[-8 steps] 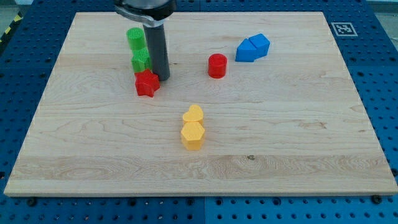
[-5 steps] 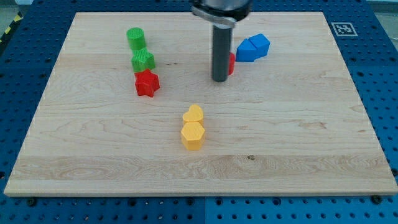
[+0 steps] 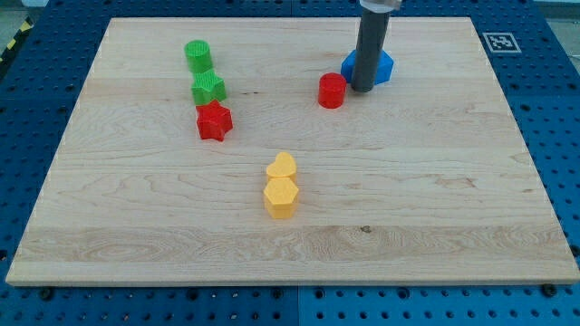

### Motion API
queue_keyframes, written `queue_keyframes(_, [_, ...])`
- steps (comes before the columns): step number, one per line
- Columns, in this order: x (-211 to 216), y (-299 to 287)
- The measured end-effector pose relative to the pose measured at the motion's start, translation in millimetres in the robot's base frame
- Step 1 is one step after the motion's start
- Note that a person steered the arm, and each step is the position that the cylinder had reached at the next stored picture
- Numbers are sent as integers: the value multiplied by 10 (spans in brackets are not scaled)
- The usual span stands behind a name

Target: Move the red circle slightly down

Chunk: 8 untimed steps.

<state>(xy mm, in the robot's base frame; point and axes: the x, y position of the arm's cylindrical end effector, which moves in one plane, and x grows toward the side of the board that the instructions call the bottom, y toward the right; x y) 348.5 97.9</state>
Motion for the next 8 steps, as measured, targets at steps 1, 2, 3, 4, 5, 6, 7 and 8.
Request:
queue_keyframes(1, [42,-55])
queue_keyframes(2, [148,-356])
queue_keyframes(3, [155,-706])
queue_keyframes(4, [105,-818])
queue_keyframes(5, [-20,-876])
queue_keyframes(6, [-10,-1049])
queue_keyframes(7, [108,-1228])
queue_keyframes(8, [319,-1285])
